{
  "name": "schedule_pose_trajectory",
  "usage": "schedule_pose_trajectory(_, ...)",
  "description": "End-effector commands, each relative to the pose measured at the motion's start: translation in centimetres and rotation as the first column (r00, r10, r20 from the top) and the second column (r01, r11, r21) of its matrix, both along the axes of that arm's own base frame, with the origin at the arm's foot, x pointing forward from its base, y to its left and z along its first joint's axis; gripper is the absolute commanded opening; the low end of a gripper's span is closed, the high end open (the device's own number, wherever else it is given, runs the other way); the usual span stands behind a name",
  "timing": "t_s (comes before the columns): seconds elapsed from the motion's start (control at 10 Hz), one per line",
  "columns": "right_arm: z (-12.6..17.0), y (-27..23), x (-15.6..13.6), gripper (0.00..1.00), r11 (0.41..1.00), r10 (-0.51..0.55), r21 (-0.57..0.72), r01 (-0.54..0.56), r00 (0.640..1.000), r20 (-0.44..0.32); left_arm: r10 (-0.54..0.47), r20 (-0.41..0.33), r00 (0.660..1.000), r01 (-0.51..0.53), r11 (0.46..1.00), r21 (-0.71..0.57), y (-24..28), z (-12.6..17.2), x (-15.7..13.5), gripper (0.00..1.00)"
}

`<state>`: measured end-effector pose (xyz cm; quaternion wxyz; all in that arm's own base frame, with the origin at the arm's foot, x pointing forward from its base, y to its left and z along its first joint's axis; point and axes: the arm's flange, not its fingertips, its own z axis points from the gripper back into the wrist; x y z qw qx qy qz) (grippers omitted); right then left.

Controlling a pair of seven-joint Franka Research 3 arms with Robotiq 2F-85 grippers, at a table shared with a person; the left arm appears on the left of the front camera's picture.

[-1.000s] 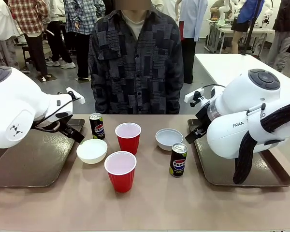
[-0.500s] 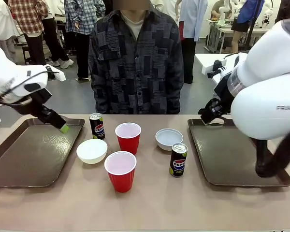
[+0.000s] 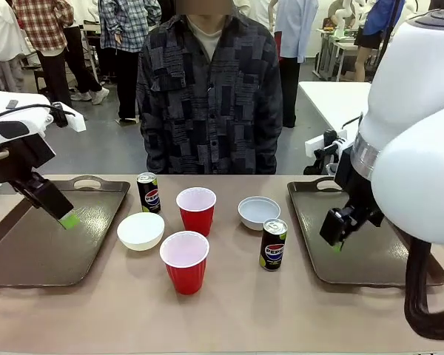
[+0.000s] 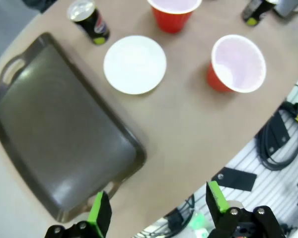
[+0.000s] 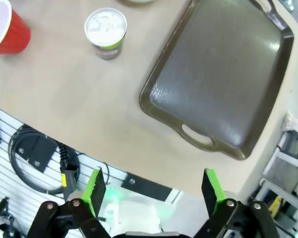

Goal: Prepare tableware on both trays.
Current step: Pick up a Picnic Bowl from the table and place it on a Handle tray.

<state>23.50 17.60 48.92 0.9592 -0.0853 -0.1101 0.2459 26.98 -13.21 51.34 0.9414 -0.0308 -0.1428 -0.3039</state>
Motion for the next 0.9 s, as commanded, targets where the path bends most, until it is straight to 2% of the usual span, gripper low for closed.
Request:
schedule_pose_trajectory(0.0, -0.3, -0.4, 1.3, 1.00, 1.000, 0.003, 0.023, -0.003, 1.000, -0.003, -0.039, -0.018, 0.999, 0.039, 0.999, -0.022, 0.2, -0.4, 0.4, 1.00)
schedule_pose_trajectory(0.1, -0.3, -0.4, 1.3, 1.00, 1.000, 0.003, 0.023, -0.003, 1.000, -0.003, -0.039, -0.018, 0.999, 0.039, 0.999, -0.022, 0.2, -0.4, 0.4, 1.00)
schedule_pose_trajectory(0.2, 0.1, 0.1, -0.2, 1.00, 1.000, 0.000, -0.003, 0.000, 1.000, 0.005, 0.004, 0.002, 1.000, -0.004, 1.000, 0.004, -0.1, 0.0, 0.0, 1.00)
schedule_pose_trajectory(0.3, -1.1, -2.9, 1.8, 1.00, 0.979, -0.014, 0.200, 0.039, 0.992, -0.124, -0.009, -0.120, 0.993, -0.013, 0.983, -0.183, 1.6, -1.7, 2.1, 1.00)
schedule_pose_trajectory(0.4, -1.0, -7.4, 2.3, 1.00, 0.923, -0.064, 0.364, 0.127, 0.982, -0.178, -0.025, -0.186, 0.982, -0.048, 0.924, -0.380, 4.5, -1.4, 2.5, 1.00)
schedule_pose_trajectory(0.5, -0.9, -11.6, 2.6, 1.00, 0.833, -0.071, 0.526, 0.172, 0.976, -0.207, -0.059, -0.220, 0.974, -0.074, 0.832, -0.550, 7.0, -1.0, 3.0, 1.00)
schedule_pose_trajectory(0.6, -1.3, -14.8, 2.2, 1.00, 0.768, -0.079, 0.609, 0.199, 0.973, -0.217, -0.073, -0.234, 0.969, -0.101, 0.751, -0.652, 8.8, -1.5, 2.6, 1.00)
schedule_pose_trajectory(0.8, -2.5, -19.8, 1.8, 1.00, 0.598, -0.069, 0.767, 0.231, 0.969, -0.238, -0.071, -0.263, 0.962, -0.173, 0.585, -0.793, 12.8, -2.8, 2.6, 1.00)
